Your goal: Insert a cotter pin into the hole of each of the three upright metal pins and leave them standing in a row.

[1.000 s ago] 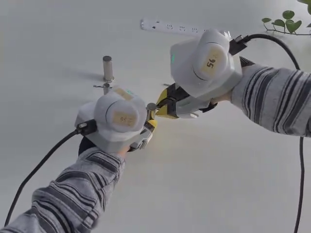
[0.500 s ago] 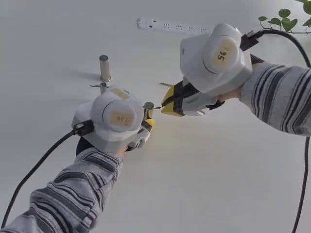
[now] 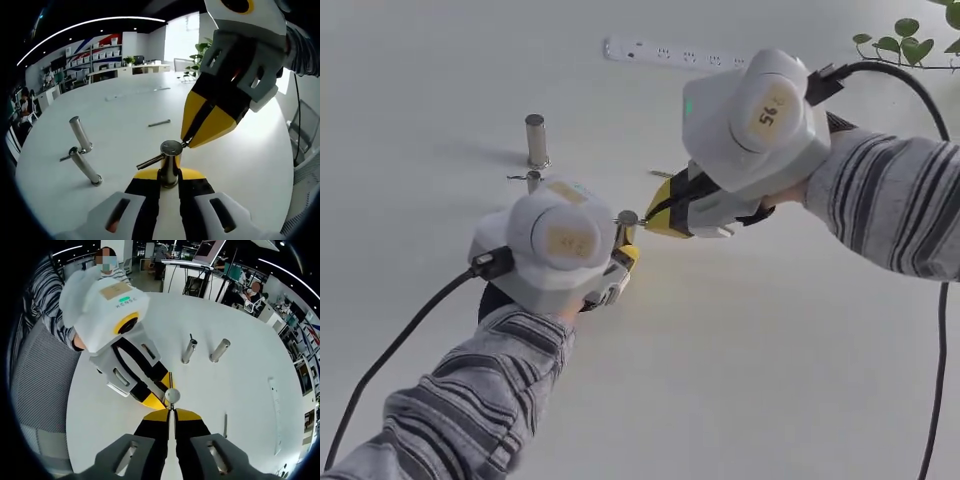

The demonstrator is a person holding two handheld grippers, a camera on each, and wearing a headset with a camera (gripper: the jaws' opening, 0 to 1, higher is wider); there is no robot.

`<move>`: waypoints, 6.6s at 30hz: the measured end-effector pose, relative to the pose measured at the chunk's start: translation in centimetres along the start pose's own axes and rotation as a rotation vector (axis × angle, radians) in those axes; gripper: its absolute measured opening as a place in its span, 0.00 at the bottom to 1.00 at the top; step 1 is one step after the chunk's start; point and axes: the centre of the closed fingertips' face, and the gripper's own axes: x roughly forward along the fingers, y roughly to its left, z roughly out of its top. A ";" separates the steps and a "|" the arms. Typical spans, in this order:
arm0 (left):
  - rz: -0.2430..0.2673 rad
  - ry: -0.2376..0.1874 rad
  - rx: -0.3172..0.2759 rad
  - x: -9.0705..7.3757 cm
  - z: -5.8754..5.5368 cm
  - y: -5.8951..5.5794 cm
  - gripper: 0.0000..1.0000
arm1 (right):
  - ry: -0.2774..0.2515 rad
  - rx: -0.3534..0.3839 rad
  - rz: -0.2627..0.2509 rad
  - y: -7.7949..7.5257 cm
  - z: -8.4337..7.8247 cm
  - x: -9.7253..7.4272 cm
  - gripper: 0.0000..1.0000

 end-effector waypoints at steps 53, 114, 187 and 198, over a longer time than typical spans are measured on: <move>0.028 -0.066 -0.043 -7.9 0.0 2.4 0.72 | -0.088 0.201 0.018 -1.6 1.9 2.4 0.08; 0.056 -0.081 -0.041 -8.9 -0.3 4.1 0.91 | -0.241 0.319 -0.040 -6.2 4.9 1.7 0.28; 0.063 -0.088 -0.045 -8.7 -0.8 4.4 0.95 | -0.297 0.503 -0.267 -12.6 3.9 4.0 0.08; 0.048 -0.086 -0.034 -9.5 0.1 3.3 0.99 | -0.271 0.548 -0.314 -10.8 0.1 1.2 0.08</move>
